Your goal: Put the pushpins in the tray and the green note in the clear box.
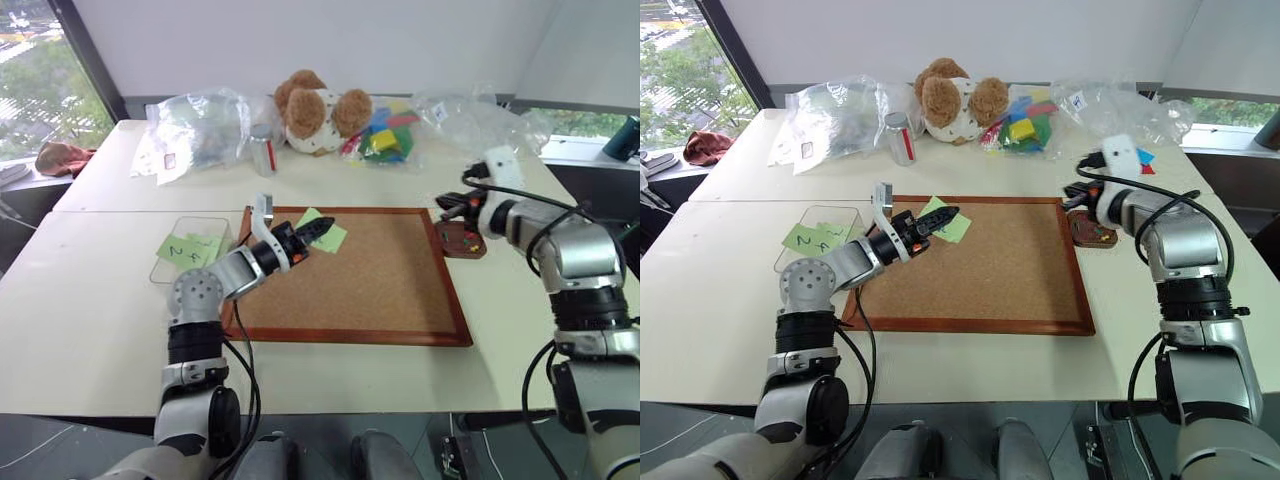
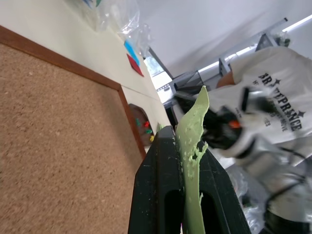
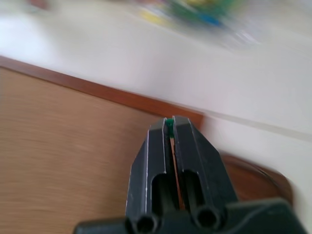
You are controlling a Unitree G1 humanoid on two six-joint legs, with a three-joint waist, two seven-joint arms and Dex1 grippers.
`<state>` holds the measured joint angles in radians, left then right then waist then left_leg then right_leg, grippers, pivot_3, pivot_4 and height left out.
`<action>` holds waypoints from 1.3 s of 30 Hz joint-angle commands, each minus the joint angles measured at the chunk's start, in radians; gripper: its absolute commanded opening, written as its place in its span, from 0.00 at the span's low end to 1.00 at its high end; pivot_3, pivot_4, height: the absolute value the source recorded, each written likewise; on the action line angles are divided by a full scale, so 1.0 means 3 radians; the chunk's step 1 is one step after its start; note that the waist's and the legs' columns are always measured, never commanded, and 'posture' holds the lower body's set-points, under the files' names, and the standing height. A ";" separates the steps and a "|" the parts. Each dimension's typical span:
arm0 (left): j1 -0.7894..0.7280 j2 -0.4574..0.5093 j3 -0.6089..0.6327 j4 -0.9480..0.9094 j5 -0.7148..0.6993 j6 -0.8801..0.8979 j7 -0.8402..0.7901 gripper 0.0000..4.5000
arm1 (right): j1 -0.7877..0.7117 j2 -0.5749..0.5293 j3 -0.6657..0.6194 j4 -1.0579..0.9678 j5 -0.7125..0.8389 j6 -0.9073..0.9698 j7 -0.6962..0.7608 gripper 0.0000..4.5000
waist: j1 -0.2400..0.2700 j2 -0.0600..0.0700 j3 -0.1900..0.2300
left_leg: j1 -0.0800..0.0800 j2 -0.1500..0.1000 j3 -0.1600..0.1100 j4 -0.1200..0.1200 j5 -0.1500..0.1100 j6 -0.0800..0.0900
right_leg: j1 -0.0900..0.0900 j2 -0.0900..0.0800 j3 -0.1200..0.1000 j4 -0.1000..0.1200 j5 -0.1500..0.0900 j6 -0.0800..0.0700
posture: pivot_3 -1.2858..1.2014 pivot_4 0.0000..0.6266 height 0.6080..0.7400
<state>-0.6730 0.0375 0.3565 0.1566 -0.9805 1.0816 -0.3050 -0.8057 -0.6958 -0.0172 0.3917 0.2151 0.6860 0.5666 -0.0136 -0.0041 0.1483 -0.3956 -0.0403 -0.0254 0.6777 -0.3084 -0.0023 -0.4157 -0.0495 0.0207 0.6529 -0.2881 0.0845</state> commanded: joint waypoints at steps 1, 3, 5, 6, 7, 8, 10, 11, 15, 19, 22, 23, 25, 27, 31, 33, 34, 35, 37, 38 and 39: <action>-0.0002 -0.0022 0.0016 -0.0142 -0.0145 0.0014 0.0039 0.00 | -0.0201 -0.0012 -0.0043 0.0618 -0.0196 -0.0456 -0.0036 0.00 | -0.0005 0.0000 0.0000 | 0.0000 0.0000 0.0000 -0.0001 0.0001 -0.0001 | -0.0001 0.0001 0.0001 0.0001 0.0000 0.0000 | 0.52 0.24 1.00; 0.0010 -0.0018 0.0007 -0.0156 -0.0160 0.0014 0.0052 0.00 | -0.0260 0.0028 -0.0049 0.0952 -0.0259 -0.0629 -0.0060 0.00 | -0.0005 0.0000 0.0000 | 0.0000 0.0001 0.0001 0.0000 0.0001 -0.0002 | -0.0001 0.0002 0.0002 0.0003 0.0000 0.0000 | 0.52 0.24 1.00; 0.0016 -0.0018 0.0001 -0.0165 -0.0175 0.0009 0.0066 0.00 | -0.0313 0.0065 -0.0075 0.1161 -0.0266 -0.0732 -0.0025 0.00 | -0.0003 0.0000 0.0000 | 0.0000 0.0001 0.0002 0.0002 0.0001 -0.0002 | -0.0001 0.0002 0.0003 0.0004 0.0000 0.0000 | 0.52 0.24 1.00; 0.0019 -0.0016 -0.0003 -0.0170 -0.0179 0.0007 0.0070 0.00 | -0.0339 0.0075 -0.0076 0.1238 -0.0280 -0.0779 -0.0012 0.00 | -0.0002 0.0000 0.0000 | 0.0000 0.0001 0.0003 0.0003 0.0001 -0.0002 | -0.0001 0.0002 0.0004 0.0004 0.0000 0.0000 | 0.52 0.24 1.00; 0.0022 -0.0010 -0.0009 -0.0175 -0.0180 0.0005 0.0069 0.00 | -0.0363 0.0082 -0.0072 0.1301 -0.0293 -0.0818 0.0003 0.00 | -0.0001 0.0000 0.0000 | 0.0000 0.0001 0.0004 0.0004 0.0001 -0.0002 | 0.0000 0.0002 0.0004 0.0004 0.0000 0.0000 | 0.52 0.24 1.00; 0.0025 -0.0002 -0.0017 -0.0180 -0.0176 0.0003 0.0065 0.00 | -0.0384 0.0085 -0.0061 0.1359 -0.0312 -0.0859 0.0019 0.00 | 0.0000 0.0000 0.0000 | 0.0000 0.0001 0.0004 0.0005 0.0001 -0.0002 | 0.0000 0.0002 0.0004 0.0004 0.0000 0.0000 | 0.52 0.24 1.00; 0.0030 0.0008 -0.0022 -0.0186 -0.0179 0.0003 0.0064 0.00 | -0.0423 0.0095 -0.0051 0.1468 -0.0341 -0.0913 0.0047 0.00 | 0.0000 0.0000 0.0000 | 0.0000 0.0001 0.0004 0.0004 0.0002 -0.0002 | 0.0000 0.0002 0.0004 0.0004 0.0000 0.0000 | 0.52 0.24 1.00; 0.0033 0.0012 -0.0023 -0.0189 -0.0182 0.0004 0.0065 0.00 | -0.0439 0.0100 -0.0049 0.1520 -0.0355 -0.0938 0.0057 0.00 | 0.0000 0.0000 0.0000 | 0.0000 0.0001 0.0003 0.0004 0.0002 -0.0003 | 0.0000 0.0002 0.0004 0.0004 0.0000 0.0000 | 0.52 0.24 1.00; 0.0061 0.0020 -0.0038 -0.0222 -0.0188 0.0003 0.0069 0.00 | -0.0449 0.0113 -0.0042 0.1670 -0.0407 -0.1012 0.0087 0.00 | 0.0006 0.0000 0.0000 | 0.0000 0.0001 0.0003 0.0004 0.0002 -0.0003 | 0.0001 0.0002 0.0004 0.0004 0.0000 0.0000 | 0.52 0.24 1.00; 0.0074 0.0026 -0.0056 -0.0241 -0.0182 -0.0008 0.0065 0.00 | -0.0434 0.0131 -0.0041 0.1721 -0.0445 -0.1022 0.0119 0.00 | 0.0003 0.0000 0.0000 | 0.0000 0.0001 0.0003 0.0005 0.0002 -0.0003 | 0.0001 0.0002 0.0004 0.0004 0.0000 0.0000 | 0.52 0.24 1.00; 0.0081 0.0031 -0.0069 -0.0251 -0.0173 -0.0013 0.0056 0.00 | -0.0413 0.0144 -0.0047 0.1695 -0.0457 -0.1008 0.0144 0.00 | 0.0002 0.0000 0.0000 | 0.0000 0.0001 0.0003 0.0005 0.0002 -0.0003 | 0.0001 0.0002 0.0004 0.0004 0.0000 0.0000 | 0.52 0.24 1.00; 0.0084 0.0035 -0.0079 -0.0256 -0.0165 -0.0015 0.0049 0.00 | -0.0412 0.0145 -0.0052 0.1690 -0.0458 -0.1007 0.0147 0.00 | 0.0002 0.0000 0.0000 | 0.0000 0.0001 0.0003 0.0006 0.0002 -0.0003 | 0.0001 0.0002 0.0004 0.0004 0.0000 0.0000 | 0.52 0.24 1.00; 0.0083 0.0036 -0.0087 -0.0255 -0.0160 -0.0020 0.0046 0.00 | -0.0416 0.0141 -0.0058 0.1685 -0.0457 -0.1002 0.0156 0.00 | 0.0002 0.0000 0.0000 | 0.0000 0.0001 0.0003 0.0006 0.0002 -0.0003 | 0.0001 0.0002 0.0004 0.0004 0.0000 0.0000 | 0.52 0.24 1.00; 0.0088 0.0038 -0.0097 -0.0254 -0.0161 -0.0029 0.0047 0.00 | -0.0409 0.0136 -0.0055 0.1675 -0.0466 -0.1002 0.0151 0.13 | 0.0002 0.0000 0.0000 | 0.0000 0.0001 0.0003 0.0006 0.0002 -0.0003 | 0.0001 0.0002 0.0004 0.0004 0.0000 0.0000 | 0.52 0.24 1.00; 0.0093 0.0042 -0.0111 -0.0254 -0.0166 -0.0039 0.0050 0.00 | -0.0382 0.0123 -0.0061 0.1622 -0.0457 -0.0983 0.0186 0.54 | 0.0003 0.0000 0.0000 | 0.0000 0.0001 0.0003 0.0006 0.0002 -0.0003 | 0.0001 0.0002 0.0004 0.0004 0.0000 0.0000 | 0.52 0.24 1.00; 0.0093 0.0041 -0.0112 -0.0252 -0.0167 -0.0040 0.0053 0.00 | -0.0383 0.0113 -0.0059 0.1600 -0.0467 -0.0976 0.0178 0.77 | 0.0002 0.0000 0.0000 | 0.0000 0.0001 0.0003 0.0006 0.0002 -0.0003 | 0.0002 0.0002 0.0004 0.0004 0.0000 0.0000 | 0.52 0.24 1.00; 0.0095 0.0043 -0.0113 -0.0252 -0.0165 -0.0041 0.0052 0.00 | -0.0381 0.0106 -0.0061 0.1568 -0.0463 -0.0965 0.0187 0.88 | 0.0002 0.0000 0.0000 | 0.0000 0.0001 0.0003 0.0006 0.0002 -0.0003 | 0.0002 0.0002 0.0004 0.0004 0.0000 0.0000 | 0.52 0.24 1.00; 0.0097 0.0045 -0.0114 -0.0252 -0.0164 -0.0041 0.0051 0.00 | -0.0376 0.0099 -0.0062 0.1526 -0.0458 -0.0955 0.0202 0.99 | 0.0002 0.0000 0.0000 | 0.0000 0.0001 0.0003 0.0006 0.0002 -0.0003 | 0.0001 0.0002 0.0004 0.0004 0.0000 0.0000 | 0.52 0.24 1.00; 0.0100 0.0047 -0.0112 -0.0254 -0.0163 -0.0044 0.0053 0.00 | -0.0365 0.0074 -0.0082 0.1354 -0.0423 -0.0871 0.0242 1.00 | 0.0002 0.0000 0.0000 | 0.0000 0.0001 0.0003 0.0006 0.0002 -0.0003 | 0.0001 0.0002 0.0004 0.0004 0.0000 0.0000 | 0.52 0.24 1.00; 0.0106 0.0048 -0.0110 -0.0262 -0.0166 -0.0042 0.0056 0.00 | -0.0351 0.0059 -0.0094 0.1240 -0.0401 -0.0815 0.0266 1.00 | 0.0002 0.0000 0.0000 | 0.0000 0.0001 0.0003 0.0006 0.0002 -0.0003 | 0.0001 0.0002 0.0004 0.0004 0.0000 0.0000 | 0.52 0.24 1.00; 0.0110 0.0049 -0.0107 -0.0269 -0.0169 -0.0040 0.0058 0.00 | -0.0341 0.0044 -0.0122 0.1110 -0.0361 -0.0728 0.0294 1.00 | 0.0003 0.0000 0.0000 | 0.0000 0.0001 0.0003 0.0006 0.0002 -0.0003 | 0.0001 0.0002 0.0004 0.0004 0.0000 0.0000 | 0.52 0.24 1.00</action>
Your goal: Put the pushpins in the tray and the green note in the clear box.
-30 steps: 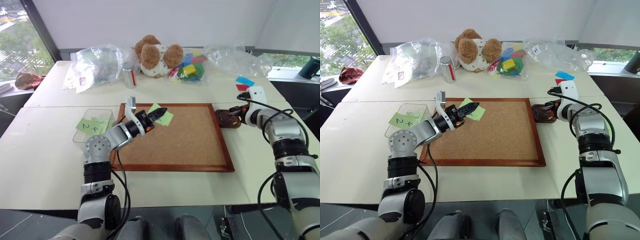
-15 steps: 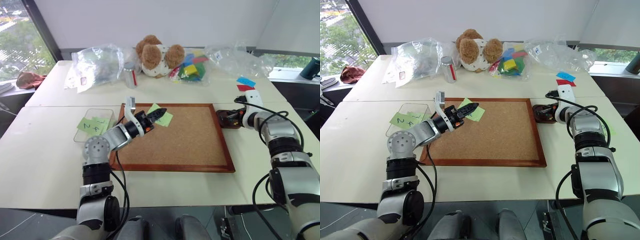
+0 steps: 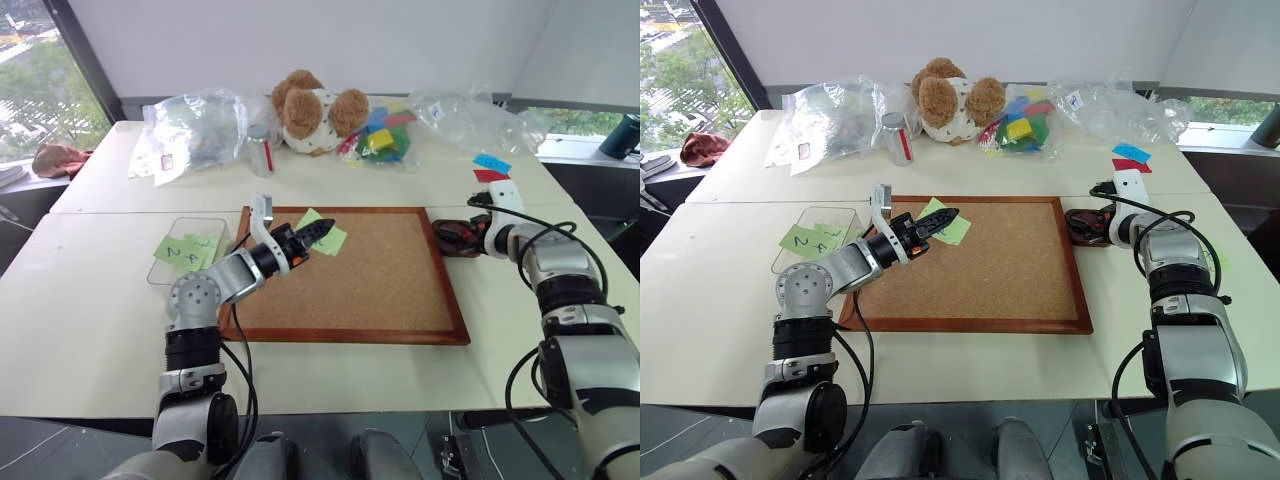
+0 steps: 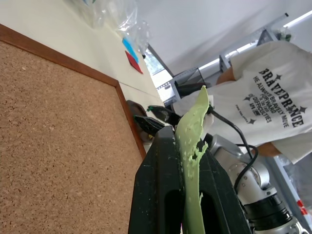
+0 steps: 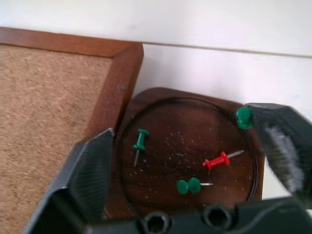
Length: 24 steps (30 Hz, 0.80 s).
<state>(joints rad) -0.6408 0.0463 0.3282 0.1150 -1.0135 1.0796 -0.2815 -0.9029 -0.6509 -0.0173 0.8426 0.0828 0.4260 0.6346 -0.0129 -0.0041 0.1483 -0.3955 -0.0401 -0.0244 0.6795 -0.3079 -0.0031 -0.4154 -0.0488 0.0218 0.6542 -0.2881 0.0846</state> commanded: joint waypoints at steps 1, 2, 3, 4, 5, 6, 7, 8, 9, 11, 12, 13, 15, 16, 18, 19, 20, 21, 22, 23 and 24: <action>0.0007 0.0022 -0.0010 -0.0135 -0.0062 -0.0032 -0.0019 0.00 | -0.0007 -0.0113 -0.0151 -0.0512 0.0120 0.0233 0.0088 1.00 | 0.0001 0.0000 0.0000 | 0.0000 0.0000 0.0000 0.0000 0.0000 0.0000 | 0.0000 0.0000 0.0000 0.0000 0.0000 0.0000 | 0.52 0.24 1.00; 0.0009 0.0024 -0.0008 -0.0138 -0.0062 -0.0032 -0.0017 0.00 | 0.0004 -0.0115 -0.0182 -0.0629 0.0163 0.0341 0.0105 1.00 | 0.0002 0.0000 0.0000 | 0.0000 0.0000 0.0000 0.0000 0.0000 0.0000 | 0.0000 0.0000 0.0000 0.0000 0.0000 0.0000 | 0.52 0.24 1.00; 0.0011 0.0026 -0.0008 -0.0139 -0.0062 -0.0033 -0.0017 0.00 | 0.0016 -0.0112 -0.0212 -0.0725 0.0202 0.0444 0.0114 1.00 | 0.0003 0.0000 0.0000 | 0.0000 0.0000 -0.0001 0.0000 0.0000 0.0000 | 0.0000 0.0000 0.0000 0.0000 0.0000 0.0000 | 0.52 0.24 1.00; 0.0011 0.0026 -0.0009 -0.0138 -0.0061 -0.0035 -0.0017 0.00 | 0.0037 -0.0104 -0.0239 -0.0811 0.0242 0.0545 0.0132 1.00 | 0.0004 0.0000 0.0000 | 0.0000 0.0000 -0.0001 0.0000 0.0000 0.0000 | 0.0000 0.0000 0.0000 0.0001 0.0000 0.0000 | 0.52 0.24 1.00; 0.0011 0.0026 -0.0011 -0.0139 -0.0060 -0.0036 -0.0016 0.00 | 0.0064 -0.0101 -0.0250 -0.0887 0.0262 0.0617 0.0144 1.00 | 0.0004 0.0000 0.0000 | 0.0000 0.0000 -0.0001 0.0000 0.0000 0.0000 | 0.0000 0.0000 0.0000 0.0001 0.0000 0.0000 | 0.52 0.24 1.00; 0.0010 0.0026 -0.0016 -0.0138 -0.0057 -0.0039 -0.0020 0.00 | 0.0093 -0.0095 -0.0272 -0.0966 0.0288 0.0669 0.0150 1.00 | 0.0004 0.0000 0.0000 | 0.0000 0.0000 -0.0001 0.0001 0.0000 0.0000 | 0.0000 0.0000 0.0000 0.0001 0.0000 0.0000 | 0.52 0.24 1.00; 0.0008 0.0026 -0.0019 -0.0137 -0.0052 -0.0044 -0.0020 0.00 | 0.0116 -0.0093 -0.0292 -0.1041 0.0313 0.0717 0.0155 1.00 | 0.0005 0.0000 0.0000 | 0.0000 0.0000 -0.0001 0.0001 0.0000 0.0000 | 0.0000 0.0000 0.0000 0.0001 0.0000 0.0000 | 0.52 0.24 1.00; 0.0004 0.0025 -0.0017 -0.0139 -0.0047 -0.0055 -0.0016 0.00 | 0.0143 -0.0103 -0.0294 -0.1141 0.0324 0.0735 0.0169 1.00 | 0.0008 0.0000 0.0000 | 0.0000 0.0000 -0.0001 0.0001 0.0000 0.0000 | 0.0000 0.0000 0.0000 0.0001 0.0000 0.0000 | 0.52 0.24 1.00; 0.0001 0.0024 -0.0016 -0.0140 -0.0044 -0.0064 -0.0013 0.00 | 0.0162 -0.0111 -0.0296 -0.1216 0.0332 0.0750 0.0178 1.00 | 0.0011 0.0000 0.0000 | 0.0000 0.0000 -0.0001 0.0001 0.0000 0.0000 | 0.0000 0.0000 0.0000 0.0001 0.0000 0.0000 | 0.52 0.24 1.00; -0.0014 0.0054 -0.0012 -0.0179 -0.0017 -0.0101 0.0002 0.00 | 0.0218 -0.0120 -0.0302 -0.1594 0.0463 0.0878 0.0312 1.00 | 0.0007 0.0000 0.0000 | -0.0001 0.0000 -0.0001 0.0001 0.0000 0.0000 | 0.0000 0.0000 0.0000 0.0001 0.0000 0.0000 | 0.52 0.24 1.00; -0.0016 0.0066 -0.0012 -0.0199 -0.0012 -0.0111 0.0008 0.00 | 0.0244 -0.0122 -0.0306 -0.1735 0.0513 0.0938 0.0359 1.00 | 0.0006 0.0000 0.0000 | -0.0003 0.0000 -0.0001 0.0001 0.0000 0.0000 | -0.0003 0.0000 0.0000 0.0001 0.0000 0.0000 | 0.52 0.24 1.00; -0.0026 0.0089 -0.0002 -0.0264 -0.0018 -0.0124 0.0032 0.00 | 0.0319 -0.0154 -0.0266 -0.2008 0.0590 0.0988 0.0496 1.00 | 0.0001 0.0000 0.0000 | -0.0006 0.0000 -0.0001 0.0001 0.0000 0.0000 | -0.0007 0.0000 0.0000 0.0003 0.0000 0.0000 | 0.52 0.24 1.00; -0.0036 0.0120 0.0009 -0.0366 -0.0029 -0.0148 0.0075 0.00 | 0.0433 -0.0204 -0.0210 -0.2364 0.0680 0.1046 0.0661 1.00 | 0.0004 0.0000 0.0000 | -0.0012 0.0000 -0.0001 0.0001 0.0000 0.0000 | -0.0015 0.0000 0.0000 0.0006 0.0000 0.0000 | 0.52 0.24 1.00; -0.0065 0.0145 0.0040 -0.0477 -0.0023 -0.0190 0.0159 0.00 | 0.0523 -0.0245 -0.0166 -0.2628 0.0760 0.1038 0.0805 1.00 | 0.0003 0.0000 0.0000 | -0.0016 0.0000 -0.0002 0.0001 0.0000 -0.0001 | -0.0020 0.0000 0.0000 0.0008 0.0000 0.0000 | 0.52 0.24 1.00; -0.0103 0.0180 0.0085 -0.0651 -0.0018 -0.0265 0.0315 0.00 | 0.0650 -0.0313 -0.0123 -0.2974 0.0881 0.1055 0.0994 1.00 | 0.0006 0.0000 0.0000 | -0.0025 0.0000 -0.0002 0.0004 0.0000 -0.0001 | -0.0029 0.0000 0.0000 0.0011 0.0000 0.0000 | 0.52 0.24 1.00; -0.0121 0.0190 0.0113 -0.0723 -0.0029 -0.0299 0.0407 0.00 | 0.0696 -0.0333 -0.0125 -0.3113 0.0963 0.1088 0.1062 1.00 | 0.0005 0.0000 0.0000 | -0.0030 0.0000 -0.0003 0.0009 0.0000 -0.0001 | -0.0035 0.0000 0.0000 0.0014 0.0000 0.0000 | 0.52 0.24 1.00; -0.0161 0.0198 0.0179 -0.0826 -0.0013 -0.0376 0.0588 0.00 | 0.0742 -0.0349 -0.0131 -0.3283 0.1070 0.1109 0.1149 1.00 | 0.0008 0.0000 0.0000 | -0.0031 0.0000 -0.0003 0.0011 0.0000 -0.0001 | -0.0036 0.0000 0.0000 0.0015 0.0000 0.0001 | 0.52 0.24 1.00; -0.0214 0.0215 0.0261 -0.0929 0.0023 -0.0451 0.0813 0.00 | 0.0761 -0.0344 -0.0135 -0.3440 0.1181 0.1158 0.1209 1.00 | 0.0009 0.0000 0.0000 | -0.0032 0.0000 -0.0003 0.0013 0.0000 -0.0001 | -0.0036 0.0000 0.0000 0.0016 0.0000 0.0001 | 0.52 0.24 1.00; -0.0259 0.0254 0.0318 -0.1026 0.0080 -0.0510 0.1006 0.00 | 0.0764 -0.0335 -0.0131 -0.3559 0.1276 0.1217 0.1250 1.00 | 0.0010 0.0000 0.0000 | -0.0033 0.0000 -0.0003 0.0014 0.0000 -0.0001 | -0.0036 0.0000 0.0000 0.0016 0.0001 0.0001 | 0.52 0.24 1.00; -0.0282 0.0308 0.0338 -0.1112 0.0169 -0.0560 0.1155 0.00 | 0.0771 -0.0336 -0.0119 -0.3646 0.1334 0.1242 0.1283 1.00 | 0.0007 -0.0001 0.0000 | -0.0033 0.0000 -0.0003 0.0015 0.0001 -0.0001 | -0.0036 -0.0001 0.0000 0.0017 0.0001 0.0002 | 0.52 0.24 1.00; -0.0294 0.0411 0.0329 -0.1171 0.0301 -0.0574 0.1287 0.00 | 0.0769 -0.0333 -0.0104 -0.3709 0.1377 0.1259 0.1305 1.00 | 0.0004 -0.0001 0.0000 | -0.0032 0.0000 -0.0003 0.0015 0.0001 -0.0002 | -0.0037 -0.0001 0.0001 0.0018 0.0001 0.0002 | 0.52 0.24 1.00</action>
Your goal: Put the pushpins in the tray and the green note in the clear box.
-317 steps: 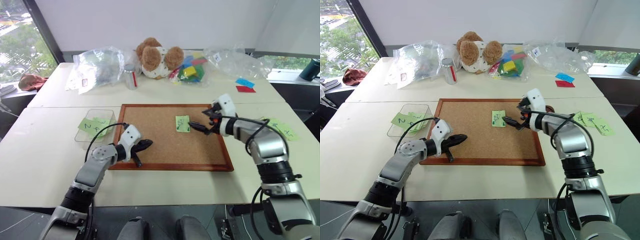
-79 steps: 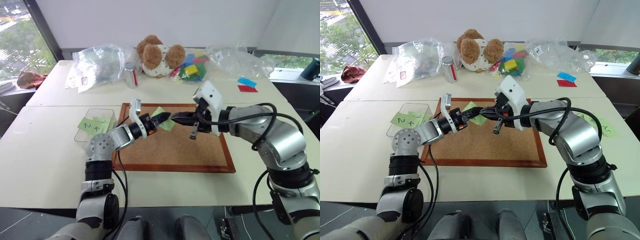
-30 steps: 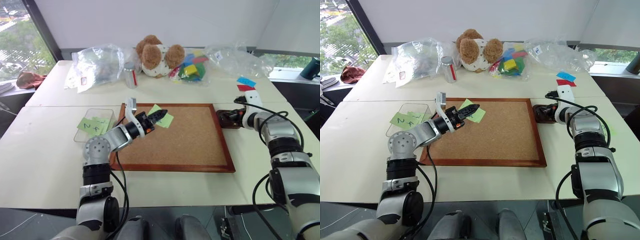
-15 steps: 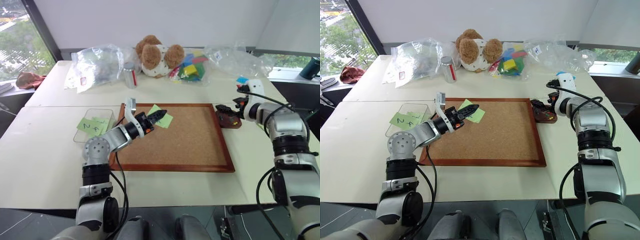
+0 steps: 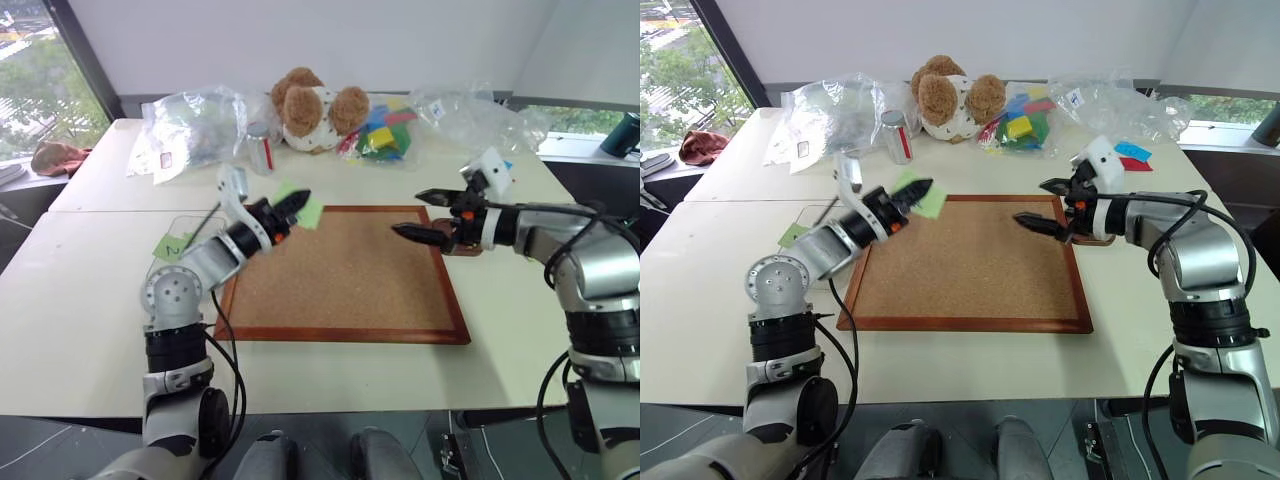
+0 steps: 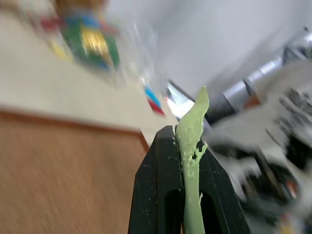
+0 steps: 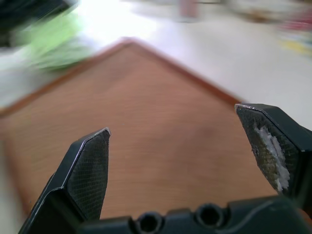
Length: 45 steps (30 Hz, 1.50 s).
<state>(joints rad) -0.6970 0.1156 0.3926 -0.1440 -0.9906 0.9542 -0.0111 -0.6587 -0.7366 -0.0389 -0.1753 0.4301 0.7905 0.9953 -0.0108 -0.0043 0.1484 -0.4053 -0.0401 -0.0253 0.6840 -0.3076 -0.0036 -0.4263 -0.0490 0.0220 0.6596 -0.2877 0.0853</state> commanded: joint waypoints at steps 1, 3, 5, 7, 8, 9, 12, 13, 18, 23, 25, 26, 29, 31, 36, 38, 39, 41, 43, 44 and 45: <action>-0.0112 0.0263 0.0111 -0.0339 0.0308 -0.0162 0.0474 0.00 | -0.0046 -0.0044 -0.0020 -0.0353 0.0246 0.0055 0.0107 1.00 | -0.0004 0.0000 0.0000 | 0.0001 0.0000 0.0000 -0.0001 0.0000 0.0000 | -0.0001 0.0000 0.0000 0.0002 0.0000 0.0000 | 0.52 0.24 1.00; -0.0105 0.0525 0.0094 -0.0347 0.0510 -0.0115 0.0605 0.00 | -0.0058 -0.0040 0.0034 -0.0371 0.0222 0.0017 0.0093 1.00 | -0.0003 0.0000 0.0000 | 0.0003 0.0000 0.0000 -0.0002 0.0000 -0.0001 | -0.0001 0.0001 0.0001 0.0006 0.0000 0.0000 | 0.52 0.24 1.00; -0.0065 0.0793 0.0075 -0.0314 0.0680 -0.0084 0.0612 0.00 | -0.0074 -0.0039 0.0088 -0.0330 0.0172 -0.0037 0.0068 1.00 | 0.0002 0.0000 0.0000 | 0.0003 0.0000 0.0000 -0.0002 0.0001 -0.0002 | -0.0003 0.0001 0.0000 0.0007 0.0000 0.0000 | 0.52 0.24 1.00; 0.0021 0.1074 0.0065 -0.0230 0.0817 -0.0027 0.0525 0.00 | -0.0085 -0.0027 0.0125 -0.0294 0.0153 -0.0076 0.0052 1.00 | 0.0001 0.0000 0.0000 | 0.0002 0.0000 0.0000 -0.0001 0.0001 -0.0002 | -0.0003 0.0000 0.0001 0.0008 0.0000 0.0000 | 0.52 0.24 1.00; 0.0057 0.1172 0.0064 -0.0189 0.0854 -0.0010 0.0479 0.00 | -0.0089 -0.0024 0.0140 -0.0283 0.0148 -0.0095 0.0048 1.00 | 0.0001 0.0000 0.0000 | 0.0002 0.0000 0.0000 -0.0001 0.0001 -0.0002 | -0.0003 0.0000 0.0001 0.0007 0.0000 0.0000 | 0.52 0.24 1.00; 0.0089 0.1243 0.0059 -0.0153 0.0870 0.0007 0.0425 0.00 | -0.0092 -0.0025 0.0153 -0.0277 0.0143 -0.0111 0.0047 1.00 | 0.0001 0.0000 0.0000 | 0.0002 0.0000 0.0000 -0.0002 0.0001 -0.0002 | -0.0004 0.0000 0.0000 0.0008 0.0000 0.0000 | 0.52 0.24 1.00; 0.0237 0.1428 -0.0017 0.0019 0.0910 0.0155 0.0201 0.00 | -0.0096 -0.0013 0.0195 -0.0268 0.0120 -0.0158 0.0025 1.00 | 0.0014 -0.0001 0.0000 | 0.0000 -0.0001 -0.0002 -0.0001 0.0001 -0.0002 | -0.0005 -0.0001 -0.0001 0.0008 0.0000 0.0000 | 0.52 0.24 1.00; 0.0286 0.1475 -0.0068 0.0059 0.0951 0.0196 0.0148 0.00 | -0.0096 -0.0005 0.0203 -0.0265 0.0120 -0.0170 0.0009 1.00 | 0.0013 -0.0001 0.0000 | 0.0000 -0.0001 -0.0002 -0.0001 0.0001 -0.0002 | -0.0005 -0.0001 -0.0001 0.0008 0.0000 0.0000 | 0.52 0.24 1.00; 0.0379 0.1529 -0.0123 0.0193 0.1146 0.0334 0.0147 0.12 | -0.0037 -0.0002 0.0229 -0.0298 0.0096 -0.0214 -0.0051 1.00 | 0.0008 -0.0001 0.0000 | -0.0002 -0.0001 -0.0002 -0.0001 0.0001 -0.0002 | -0.0006 -0.0002 -0.0001 0.0008 0.0000 0.0000 | 0.52 0.24 1.00; 0.0421 0.1647 -0.0231 0.0190 0.1302 0.0347 -0.0048 0.62 | 0.0021 -0.0001 0.0207 -0.0343 0.0106 -0.0205 -0.0092 1.00 | -0.0001 -0.0001 0.0000 | -0.0002 -0.0001 -0.0002 -0.0002 0.0001 -0.0002 | -0.0008 -0.0002 -0.0001 0.0009 0.0000 0.0000 | 0.52 0.24 1.00; 0.0437 0.1701 -0.0282 0.0157 0.1376 0.0295 -0.0134 0.86 | 0.0040 -0.0012 0.0206 -0.0348 0.0099 -0.0212 -0.0102 1.00 | -0.0001 -0.0001 0.0000 | -0.0002 -0.0001 -0.0002 -0.0002 0.0001 -0.0002 | -0.0008 -0.0002 -0.0001 0.0009 0.0000 0.0000 | 0.52 0.24 1.00; 0.0433 0.1726 -0.0293 0.0149 0.1404 0.0266 -0.0179 0.96 | 0.0037 -0.0010 0.0208 -0.0341 0.0097 -0.0214 -0.0107 1.00 | 0.0000 -0.0001 0.0000 | -0.0002 -0.0001 -0.0002 -0.0002 0.0002 -0.0002 | -0.0008 -0.0002 -0.0001 0.0009 0.0000 0.0000 | 0.52 0.24 1.00; 0.0402 0.1770 -0.0306 0.0105 0.1476 0.0218 -0.0256 0.98 | 0.0028 -0.0004 0.0213 -0.0309 0.0083 -0.0231 -0.0118 1.00 | 0.0000 -0.0001 0.0000 | -0.0002 -0.0001 -0.0002 -0.0002 0.0002 -0.0002 | -0.0008 -0.0002 -0.0001 0.0009 0.0000 0.0000 | 0.52 0.24 1.00; 0.0391 0.1811 -0.0334 0.0076 0.1549 0.0180 -0.0294 0.98 | 0.0027 -0.0003 0.0218 -0.0291 0.0075 -0.0245 -0.0121 1.00 | 0.0001 -0.0001 0.0000 | -0.0002 -0.0001 -0.0002 -0.0002 0.0002 -0.0002 | -0.0008 -0.0002 -0.0001 0.0009 0.0000 0.0000 | 0.52 0.24 1.00; 0.0290 0.1905 -0.0323 0.0052 0.1602 0.0101 -0.0501 0.98 | 0.0016 -0.0029 0.0224 -0.0254 0.0047 -0.0274 -0.0124 1.00 | 0.0000 -0.0001 0.0000 | -0.0003 -0.0001 -0.0002 -0.0002 0.0002 -0.0002 | -0.0009 -0.0002 -0.0001 0.0010 0.0000 0.0000 | 0.52 0.24 1.00; 0.0240 0.1903 -0.0285 0.0038 0.1524 0.0099 -0.0642 0.98 | 0.0017 -0.0053 0.0199 -0.0252 0.0044 -0.0265 -0.0125 1.00 | 0.0005 -0.0001 0.0000 | -0.0003 -0.0001 -0.0002 -0.0002 0.0002 -0.0002 | -0.0009 -0.0002 -0.0001 0.0010 0.0000 0.0000 | 0.52 0.24 1.00; 0.0217 0.1924 -0.0289 -0.0054 0.1357 0.0169 -0.0864 0.98 | 0.0038 -0.0085 0.0151 -0.0282 0.0072 -0.0218 -0.0131 1.00 | 0.0007 -0.0001 0.0000 | -0.0003 -0.0001 -0.0002 -0.0002 0.0002 -0.0002 | -0.0009 -0.0003 -0.0001 0.0009 0.0000 0.0000 | 0.52 0.24 1.00; 0.0190 0.1973 -0.0326 -0.0276 0.1015 0.0316 -0.1292 0.98 | 0.0174 -0.0185 0.0018 -0.0418 0.0166 -0.0077 -0.0134 1.00 | 0.0017 -0.0001 0.0000 | -0.0005 -0.0001 -0.0002 -0.0002 0.0001 -0.0002 | -0.0009 -0.0003 -0.0001 0.0009 0.0000 0.0000 | 0.52 0.24 1.00; 0.0218 0.2015 -0.0354 -0.0377 0.0871 0.0350 -0.1526 0.98 | 0.0314 -0.0269 -0.0056 -0.0556 0.0220 -0.0005 -0.0145 1.00 | 0.0020 -0.0002 0.0000 | -0.0008 -0.0001 -0.0005 -0.0002 0.0000 0.0001 | -0.0010 -0.0004 -0.0002 0.0009 0.0000 0.0000 | 0.52 0.24 1.00; 0.0243 0.2028 -0.0360 -0.0390 0.0850 0.0345 -0.1592 0.98 | 0.0352 -0.0283 -0.0074 -0.0599 0.0242 0.0021 -0.0160 1.00 | 0.0012 -0.0002 0.0000 | -0.0008 -0.0001 -0.0005 -0.0002 -0.0001 0.0001 | -0.0010 -0.0005 -0.0002 0.0008 0.0000 0.0000 | 0.52 0.24 1.00; 0.0334 0.2097 -0.0451 -0.0473 0.0834 0.0280 -0.1800 0.98 | 0.0446 -0.0316 -0.0130 -0.0679 0.0271 0.0070 -0.0195 1.00 | 0.0006 -0.0002 0.0000 | -0.0009 -0.0001 -0.0005 -0.0003 -0.0001 0.0001 | -0.0010 -0.0005 -0.0002 0.0006 0.0000 0.0000 | 0.52 0.24 1.00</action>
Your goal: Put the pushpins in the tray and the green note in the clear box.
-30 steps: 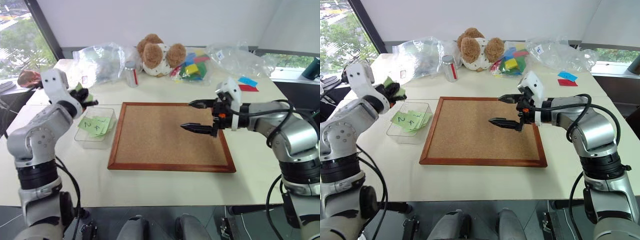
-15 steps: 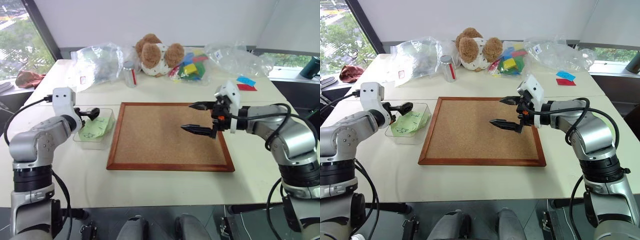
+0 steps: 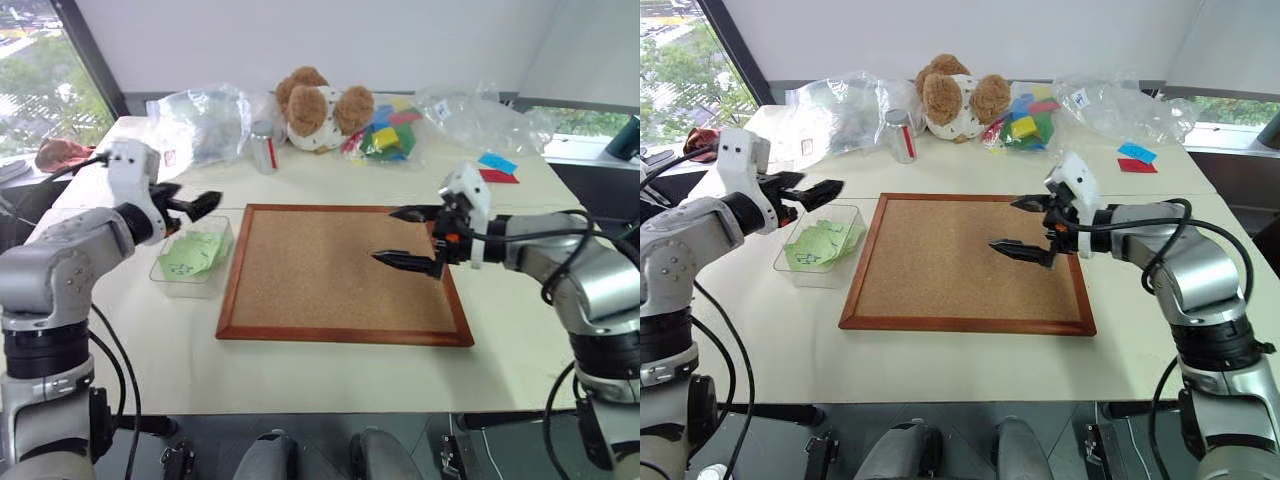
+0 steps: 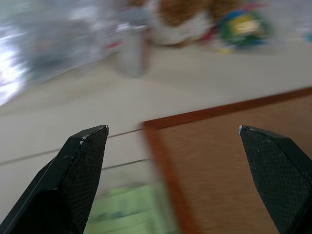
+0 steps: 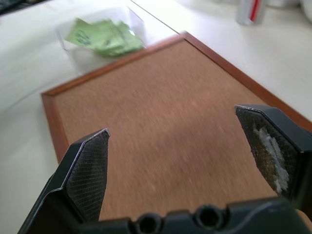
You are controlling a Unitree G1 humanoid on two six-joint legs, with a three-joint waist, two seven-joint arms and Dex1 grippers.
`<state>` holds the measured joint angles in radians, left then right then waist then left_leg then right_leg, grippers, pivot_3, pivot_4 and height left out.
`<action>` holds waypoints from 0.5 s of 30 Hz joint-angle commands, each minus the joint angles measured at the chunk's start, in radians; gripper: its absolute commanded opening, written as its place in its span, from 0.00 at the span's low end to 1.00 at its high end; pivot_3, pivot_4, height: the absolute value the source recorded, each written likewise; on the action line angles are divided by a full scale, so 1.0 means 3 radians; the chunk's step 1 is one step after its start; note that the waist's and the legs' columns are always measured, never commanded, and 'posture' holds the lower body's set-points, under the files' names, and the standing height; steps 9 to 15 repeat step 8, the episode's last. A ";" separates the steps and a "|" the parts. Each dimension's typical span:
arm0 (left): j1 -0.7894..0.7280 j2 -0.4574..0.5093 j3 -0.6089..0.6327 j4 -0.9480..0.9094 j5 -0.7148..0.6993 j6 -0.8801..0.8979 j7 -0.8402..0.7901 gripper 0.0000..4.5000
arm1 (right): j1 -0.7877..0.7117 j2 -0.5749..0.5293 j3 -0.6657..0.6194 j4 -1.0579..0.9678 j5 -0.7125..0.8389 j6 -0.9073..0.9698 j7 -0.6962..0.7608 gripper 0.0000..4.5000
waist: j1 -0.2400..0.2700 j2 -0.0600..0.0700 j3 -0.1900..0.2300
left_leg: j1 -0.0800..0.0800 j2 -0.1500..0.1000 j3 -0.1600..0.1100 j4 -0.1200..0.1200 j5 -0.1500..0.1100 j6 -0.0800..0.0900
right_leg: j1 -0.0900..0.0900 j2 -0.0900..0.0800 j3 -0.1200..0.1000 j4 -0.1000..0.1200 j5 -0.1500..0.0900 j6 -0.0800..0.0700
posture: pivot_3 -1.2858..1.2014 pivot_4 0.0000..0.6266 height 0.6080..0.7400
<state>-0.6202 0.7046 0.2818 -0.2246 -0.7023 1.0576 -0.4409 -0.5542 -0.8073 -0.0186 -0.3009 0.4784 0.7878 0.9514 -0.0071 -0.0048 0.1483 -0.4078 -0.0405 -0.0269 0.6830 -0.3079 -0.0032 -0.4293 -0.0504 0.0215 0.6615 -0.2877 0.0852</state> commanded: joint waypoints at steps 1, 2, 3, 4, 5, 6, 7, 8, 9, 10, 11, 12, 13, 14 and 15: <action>0.0167 0.0196 -0.0170 -0.0280 -0.0113 -0.0160 -0.0554 0.98 | 0.0177 -0.0103 -0.0254 -0.0328 0.0146 0.0131 -0.0080 1.00 | -0.0020 0.0000 0.0000 | 0.0000 0.0000 0.0000 0.0000 0.0000 0.0000 | 0.0000 0.0000 0.0000 0.0000 0.0000 0.0000 | 0.52 0.24 1.00; 0.0246 0.0245 -0.0249 -0.0354 -0.0074 -0.0291 -0.0715 0.98 | 0.0250 -0.0123 -0.0311 -0.0391 0.0181 0.0175 -0.0105 1.00 | -0.0030 0.0002 0.0000 | 0.0001 0.0000 0.0001 -0.0002 0.0000 0.0000 | 0.0000 0.0001 0.0001 -0.0001 0.0000 0.0000 | 0.52 0.24 1.00; 0.0329 0.0292 -0.0306 -0.0410 -0.0084 -0.0355 -0.0863 0.98 | 0.0326 -0.0141 -0.0370 -0.0457 0.0211 0.0216 -0.0135 1.00 | -0.0031 0.0002 0.0000 | 0.0003 0.0000 0.0002 -0.0003 0.0000 0.0000 | 0.0000 0.0001 0.0002 -0.0001 0.0000 0.0000 | 0.52 0.24 1.00; 0.0405 0.0340 -0.0349 -0.0444 -0.0074 -0.0430 -0.0992 0.98 | 0.0381 -0.0156 -0.0407 -0.0506 0.0233 0.0244 -0.0166 1.00 | -0.0030 0.0002 0.0000 | 0.0004 0.0000 0.0002 -0.0003 0.0001 -0.0001 | 0.0000 0.0001 0.0002 0.0001 0.0000 -0.0001 | 0.52 0.24 1.00; 0.0458 0.0374 -0.0375 -0.0461 -0.0066 -0.0483 -0.1083 0.98 | 0.0416 -0.0167 -0.0430 -0.0540 0.0250 0.0262 -0.0191 1.00 | -0.0029 0.0002 0.0000 | 0.0004 0.0001 0.0002 -0.0003 0.0002 -0.0003 | 0.0000 0.0001 0.0002 0.0000 -0.0001 -0.0001 | 0.52 0.24 1.00; 0.0516 0.0408 -0.0403 -0.0478 -0.0034 -0.0569 -0.1173 0.98 | 0.0448 -0.0176 -0.0448 -0.0570 0.0262 0.0280 -0.0217 1.00 | -0.0024 0.0001 0.0000 | 0.0005 0.0001 0.0002 -0.0002 0.0002 -0.0003 | 0.0000 0.0001 0.0003 0.0002 -0.0001 -0.0001 | 0.52 0.24 1.00; 0.0599 0.0428 -0.0410 -0.0488 -0.0055 -0.0577 -0.1248 0.98 | 0.0506 -0.0180 -0.0487 -0.0616 0.0286 0.0312 -0.0250 1.00 | -0.0018 0.0001 0.0000 | 0.0004 0.0001 0.0002 -0.0001 0.0002 -0.0002 | 0.0000 0.0001 0.0002 0.0003 -0.0001 -0.0001 | 0.52 0.24 1.00; 0.0655 0.0440 -0.0412 -0.0490 -0.0075 -0.0580 -0.1297 0.98 | 0.0548 -0.0183 -0.0515 -0.0649 0.0308 0.0337 -0.0275 1.00 | -0.0018 0.0001 0.0000 | 0.0005 0.0001 0.0001 -0.0001 -0.0001 0.0004 | 0.0001 0.0000 0.0002 0.0004 0.0000 -0.0002 | 0.52 0.24 1.00; 0.0655 0.0440 -0.0412 -0.0490 -0.0075 -0.0580 -0.1297 0.98 | 0.0548 -0.0183 -0.0515 -0.0649 0.0308 0.0337 -0.0275 1.00 | -0.0018 0.0001 0.0000 | 0.0005 0.0001 0.0001 -0.0001 -0.0001 0.0004 | 0.0001 0.0000 0.0002 0.0004 0.0000 -0.0002 | 0.52 0.24 1.00; 0.0655 0.0440 -0.0412 -0.0490 -0.0075 -0.0580 -0.1297 0.98 | 0.0548 -0.0183 -0.0515 -0.0649 0.0308 0.0337 -0.0275 1.00 | -0.0018 0.0001 0.0000 | 0.0005 0.0001 0.0001 -0.0001 -0.0001 0.0004 | 0.0001 0.0000 0.0002 0.0004 0.0000 -0.0002 | 0.52 0.24 1.00; 0.0655 0.0440 -0.0412 -0.0490 -0.0075 -0.0580 -0.1297 0.98 | 0.0548 -0.0183 -0.0515 -0.0649 0.0308 0.0337 -0.0275 1.00 | -0.0018 0.0001 0.0000 | 0.0005 0.0001 0.0001 -0.0001 -0.0001 0.0004 | 0.0001 0.0000 0.0002 0.0004 0.0000 -0.0002 | 0.52 0.24 1.00; 0.0655 0.0440 -0.0412 -0.0490 -0.0075 -0.0580 -0.1297 0.98 | 0.0548 -0.0183 -0.0515 -0.0649 0.0308 0.0337 -0.0275 1.00 | -0.0018 0.0001 0.0000 | 0.0005 0.0001 0.0001 -0.0001 -0.0001 0.0004 | 0.0001 0.0000 0.0002 0.0004 0.0000 -0.0002 | 0.52 0.24 1.00; 0.0655 0.0440 -0.0412 -0.0490 -0.0075 -0.0580 -0.1297 0.98 | 0.0548 -0.0183 -0.0515 -0.0649 0.0308 0.0337 -0.0275 1.00 | -0.0018 0.0001 0.0000 | 0.0005 0.0001 0.0001 -0.0001 -0.0001 0.0004 | 0.0001 0.0000 0.0002 0.0004 0.0000 -0.0002 | 0.52 0.24 1.00; 0.0655 0.0440 -0.0412 -0.0490 -0.0075 -0.0580 -0.1297 0.98 | 0.0548 -0.0183 -0.0515 -0.0649 0.0308 0.0337 -0.0275 1.00 | -0.0018 0.0001 0.0000 | 0.0005 0.0001 0.0001 -0.0001 -0.0001 0.0004 | 0.0001 0.0000 0.0002 0.0004 0.0000 -0.0002 | 0.52 0.24 1.00; 0.0655 0.0440 -0.0412 -0.0490 -0.0075 -0.0580 -0.1297 0.98 | 0.0548 -0.0183 -0.0515 -0.0649 0.0308 0.0337 -0.0275 1.00 | -0.0018 0.0001 0.0000 | 0.0005 0.0001 0.0001 -0.0001 -0.0001 0.0004 | 0.0001 0.0000 0.0002 0.0004 0.0000 -0.0002 | 0.52 0.24 1.00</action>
